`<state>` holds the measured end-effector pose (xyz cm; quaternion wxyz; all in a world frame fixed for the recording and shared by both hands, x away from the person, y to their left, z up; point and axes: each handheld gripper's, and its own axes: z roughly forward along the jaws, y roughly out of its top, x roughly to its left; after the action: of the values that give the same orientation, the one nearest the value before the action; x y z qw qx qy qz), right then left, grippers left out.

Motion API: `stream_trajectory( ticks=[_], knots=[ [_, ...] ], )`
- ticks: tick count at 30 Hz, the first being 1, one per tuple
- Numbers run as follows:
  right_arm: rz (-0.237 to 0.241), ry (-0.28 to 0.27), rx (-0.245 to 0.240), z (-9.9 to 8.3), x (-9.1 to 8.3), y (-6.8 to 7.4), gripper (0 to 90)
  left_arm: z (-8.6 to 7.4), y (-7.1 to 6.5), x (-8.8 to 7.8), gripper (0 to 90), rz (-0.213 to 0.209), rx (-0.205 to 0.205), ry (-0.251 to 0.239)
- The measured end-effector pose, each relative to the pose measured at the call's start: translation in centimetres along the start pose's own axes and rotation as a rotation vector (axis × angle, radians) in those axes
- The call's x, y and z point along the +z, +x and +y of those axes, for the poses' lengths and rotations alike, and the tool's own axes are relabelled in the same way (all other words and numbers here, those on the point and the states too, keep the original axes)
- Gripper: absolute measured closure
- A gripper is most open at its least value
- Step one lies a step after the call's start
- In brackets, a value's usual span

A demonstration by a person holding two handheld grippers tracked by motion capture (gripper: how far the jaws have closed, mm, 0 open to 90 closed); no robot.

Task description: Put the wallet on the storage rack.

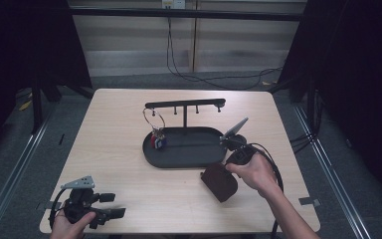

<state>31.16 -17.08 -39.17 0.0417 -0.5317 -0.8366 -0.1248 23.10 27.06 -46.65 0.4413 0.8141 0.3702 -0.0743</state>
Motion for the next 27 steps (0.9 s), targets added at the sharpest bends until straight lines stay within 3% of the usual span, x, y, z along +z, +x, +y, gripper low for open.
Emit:
stream_trajectory(
  ticks=[6, 8, 20, 27],
  knots=[
    [-0.006, 0.004, 0.000, -0.1, -0.3, -0.2, 83.8, 0.1, 0.1, 0.2, 17.2, 0.000, 0.004, 0.013],
    [-0.028, 0.017, 0.003, -0.1, -0.5, -0.4, 83.7, 0.1, 0.0, 0.2, 16.9, -0.005, 0.003, 0.012],
    [-0.072, -0.004, 0.026, -0.5, -2.8, -0.9, 83.7, 0.1, 0.0, 0.2, 16.3, 0.005, -0.002, 0.008],
    [-0.084, -0.021, 0.036, -0.5, -3.8, -1.2, 83.6, 0.1, -0.1, 0.5, 16.2, 0.009, 0.017, 0.038]
  ],
)
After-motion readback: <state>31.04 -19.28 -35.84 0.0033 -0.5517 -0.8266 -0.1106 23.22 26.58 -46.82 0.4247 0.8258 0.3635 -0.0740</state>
